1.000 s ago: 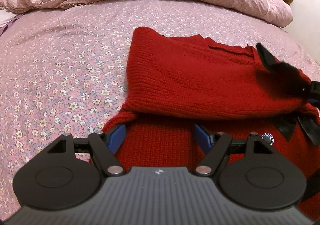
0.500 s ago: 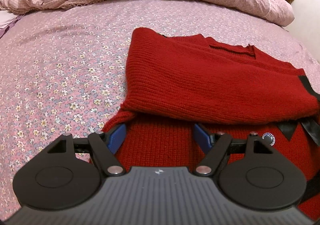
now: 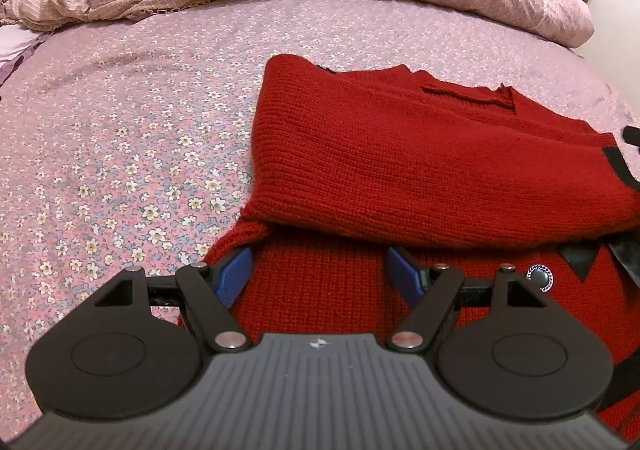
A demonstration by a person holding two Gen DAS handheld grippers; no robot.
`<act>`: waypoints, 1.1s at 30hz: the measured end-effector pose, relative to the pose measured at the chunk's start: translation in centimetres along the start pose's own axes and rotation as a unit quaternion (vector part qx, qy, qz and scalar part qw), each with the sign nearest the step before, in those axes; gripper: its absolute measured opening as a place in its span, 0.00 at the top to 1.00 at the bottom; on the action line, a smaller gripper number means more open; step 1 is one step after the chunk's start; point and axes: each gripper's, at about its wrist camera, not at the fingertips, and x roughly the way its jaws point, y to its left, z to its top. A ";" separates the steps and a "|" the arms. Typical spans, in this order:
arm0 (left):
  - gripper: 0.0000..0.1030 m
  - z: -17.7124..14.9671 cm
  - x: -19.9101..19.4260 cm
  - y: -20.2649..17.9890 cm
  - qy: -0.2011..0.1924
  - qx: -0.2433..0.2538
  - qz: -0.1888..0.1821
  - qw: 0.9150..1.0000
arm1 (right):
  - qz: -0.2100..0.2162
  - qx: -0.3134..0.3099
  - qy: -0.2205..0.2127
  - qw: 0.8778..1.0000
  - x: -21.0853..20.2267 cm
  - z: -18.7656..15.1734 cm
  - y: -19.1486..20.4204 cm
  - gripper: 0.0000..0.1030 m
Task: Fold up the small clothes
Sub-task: 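Open the right gripper and withdraw from the folded sleeves, then grasp the black cuff strip with the right gripper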
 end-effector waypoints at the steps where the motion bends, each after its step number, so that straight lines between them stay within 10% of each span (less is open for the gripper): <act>1: 0.23 0.0 0.0 0.0 0.000 0.000 0.001 1.000 | 0.005 -0.008 0.008 1.000 0.8 0.1 0.1 0.44; 7: 0.23 0.0 0.0 0.0 0.000 0.001 0.001 1.000 | 0.011 -0.045 0.062 0.997 3.1 -0.9 0.8 0.46; 10: 0.23 -0.1 0.0 0.0 -0.002 -0.002 0.001 1.000 | 0.032 -0.038 0.066 0.997 2.6 -1.7 1.2 0.88; 16: 0.23 -0.1 0.1 0.1 -0.006 -0.008 0.001 1.000 | 0.013 -0.023 -0.027 0.999 -0.1 -0.2 1.7 0.89; 24: 0.23 -0.1 -0.4 -0.1 -0.008 -0.001 -0.008 1.000 | -0.032 -0.013 0.019 0.999 4.5 -1.7 1.3 0.84; 33: 0.23 1.4 -3.1 -0.5 -0.055 0.006 -0.019 0.998 | 0.000 0.070 0.008 0.998 0.3 -0.5 -1.9 0.72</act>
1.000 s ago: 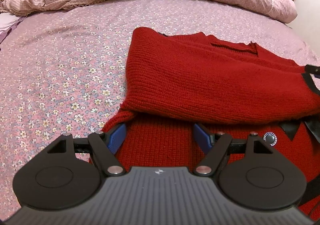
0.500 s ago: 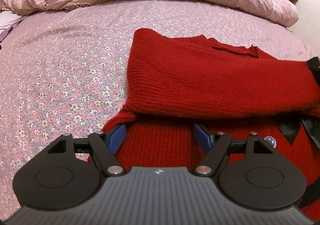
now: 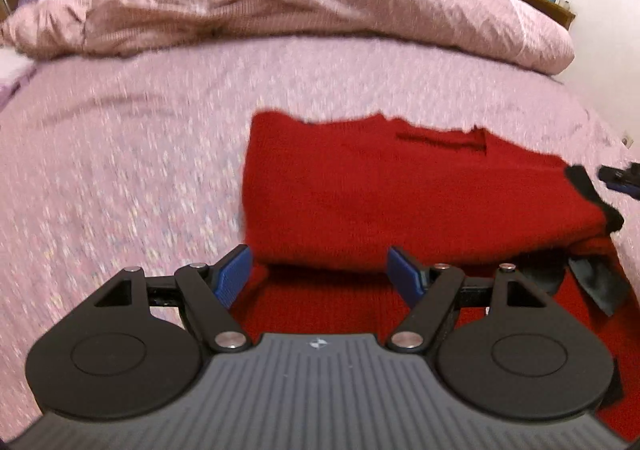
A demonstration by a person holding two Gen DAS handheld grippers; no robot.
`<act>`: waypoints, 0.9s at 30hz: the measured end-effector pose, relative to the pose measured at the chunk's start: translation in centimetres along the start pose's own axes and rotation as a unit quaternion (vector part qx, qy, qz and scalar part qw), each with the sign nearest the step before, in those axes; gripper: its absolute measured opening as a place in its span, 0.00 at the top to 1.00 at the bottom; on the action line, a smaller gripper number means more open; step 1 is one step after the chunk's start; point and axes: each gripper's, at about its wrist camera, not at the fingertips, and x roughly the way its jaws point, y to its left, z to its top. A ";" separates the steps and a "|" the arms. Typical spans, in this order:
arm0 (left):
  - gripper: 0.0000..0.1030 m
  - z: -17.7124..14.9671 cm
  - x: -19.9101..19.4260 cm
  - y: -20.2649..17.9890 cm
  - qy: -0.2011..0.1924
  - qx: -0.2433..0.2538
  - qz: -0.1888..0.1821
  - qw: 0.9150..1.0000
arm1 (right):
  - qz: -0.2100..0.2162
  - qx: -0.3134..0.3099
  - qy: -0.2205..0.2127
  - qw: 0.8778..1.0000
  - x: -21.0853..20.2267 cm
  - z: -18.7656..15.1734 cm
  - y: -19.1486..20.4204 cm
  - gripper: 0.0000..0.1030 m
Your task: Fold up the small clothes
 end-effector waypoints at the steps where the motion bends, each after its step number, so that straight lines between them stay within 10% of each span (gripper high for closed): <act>1: 0.23 0.2 0.0 0.0 -0.004 0.000 0.000 1.000 | 0.006 0.015 -0.001 1.000 -0.8 0.0 -0.6 0.68; 8: 0.23 1.9 2.6 0.1 -0.004 0.001 -0.006 1.000 | 0.046 0.056 0.062 0.995 -2.0 -1.9 -1.8 0.51; 11: 0.23 2.3 4.8 -0.4 0.009 0.024 0.007 1.000 | 0.042 0.019 0.067 0.997 -1.9 -3.0 -0.6 0.84; 27: 0.16 3.1 8.7 0.2 0.034 0.034 0.029 0.998 | -0.038 -0.047 0.025 0.998 -5.4 -3.1 2.4 0.81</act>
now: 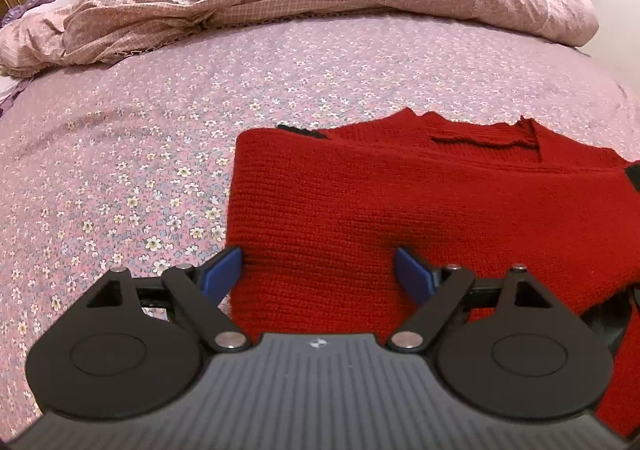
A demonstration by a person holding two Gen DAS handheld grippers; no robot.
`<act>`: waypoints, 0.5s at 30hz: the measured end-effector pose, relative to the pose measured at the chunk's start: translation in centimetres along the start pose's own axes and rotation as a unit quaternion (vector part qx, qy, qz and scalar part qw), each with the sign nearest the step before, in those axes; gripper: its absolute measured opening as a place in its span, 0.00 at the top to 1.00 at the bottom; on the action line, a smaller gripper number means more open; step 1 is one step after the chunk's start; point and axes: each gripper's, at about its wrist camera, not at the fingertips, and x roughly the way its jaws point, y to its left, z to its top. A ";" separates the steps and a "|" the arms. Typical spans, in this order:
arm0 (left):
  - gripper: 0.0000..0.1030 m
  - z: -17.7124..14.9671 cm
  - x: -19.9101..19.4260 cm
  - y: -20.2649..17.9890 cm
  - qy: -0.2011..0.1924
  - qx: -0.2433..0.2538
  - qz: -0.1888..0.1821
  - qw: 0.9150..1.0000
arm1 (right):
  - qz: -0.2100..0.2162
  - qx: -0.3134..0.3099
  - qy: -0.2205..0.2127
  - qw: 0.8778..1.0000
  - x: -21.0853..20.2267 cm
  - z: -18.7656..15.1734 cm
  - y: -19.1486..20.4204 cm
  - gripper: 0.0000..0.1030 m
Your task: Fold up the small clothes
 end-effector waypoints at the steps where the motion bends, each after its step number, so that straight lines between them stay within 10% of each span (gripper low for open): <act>1: 0.16 0.1 0.0 0.0 0.000 0.000 0.001 1.000 | 0.001 -0.005 -0.008 1.000 -0.3 0.0 0.4 0.81; 15: 0.10 0.4 0.2 0.3 0.005 -0.003 0.003 1.000 | 0.026 0.001 0.013 1.000 3.3 -2.0 1.3 0.85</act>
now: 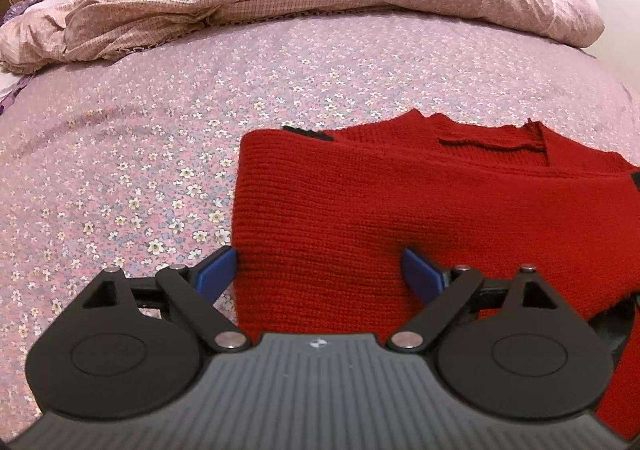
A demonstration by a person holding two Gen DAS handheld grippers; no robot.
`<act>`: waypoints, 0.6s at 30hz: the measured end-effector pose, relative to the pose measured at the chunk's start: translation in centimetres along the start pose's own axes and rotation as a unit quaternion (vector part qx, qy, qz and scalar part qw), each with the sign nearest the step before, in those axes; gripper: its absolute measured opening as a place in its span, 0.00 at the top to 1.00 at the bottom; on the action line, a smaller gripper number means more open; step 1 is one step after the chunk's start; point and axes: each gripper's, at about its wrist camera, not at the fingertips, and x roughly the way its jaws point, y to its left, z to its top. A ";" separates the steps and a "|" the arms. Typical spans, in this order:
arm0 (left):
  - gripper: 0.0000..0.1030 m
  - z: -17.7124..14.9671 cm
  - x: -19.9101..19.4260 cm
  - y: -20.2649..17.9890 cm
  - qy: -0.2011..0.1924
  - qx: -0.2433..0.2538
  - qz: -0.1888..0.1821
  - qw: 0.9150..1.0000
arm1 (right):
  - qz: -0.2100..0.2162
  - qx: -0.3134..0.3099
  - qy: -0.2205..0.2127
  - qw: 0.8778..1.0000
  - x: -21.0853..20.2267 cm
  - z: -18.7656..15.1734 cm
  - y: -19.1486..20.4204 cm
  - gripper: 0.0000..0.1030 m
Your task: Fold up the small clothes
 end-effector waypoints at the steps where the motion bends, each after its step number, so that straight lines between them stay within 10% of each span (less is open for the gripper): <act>1: 0.10 0.0 -0.3 0.0 -0.001 -0.001 0.000 1.000 | -0.002 0.001 -0.002 1.000 -0.2 0.1 0.2 0.84; 3: 0.11 -0.1 -1.3 0.2 -0.004 -0.008 -0.001 1.000 | -0.003 -0.003 -0.008 1.000 -0.9 -0.1 0.7 0.83; 7: 0.11 -0.7 -4.0 0.7 -0.022 -0.006 -0.007 1.000 | 0.024 0.004 -0.027 0.999 -3.1 -0.6 0.6 0.41; 18: 0.11 -3.7 -10.9 2.9 -0.025 0.012 0.000 1.000 | 0.027 -0.004 -0.033 0.999 -8.5 -2.6 0.4 0.40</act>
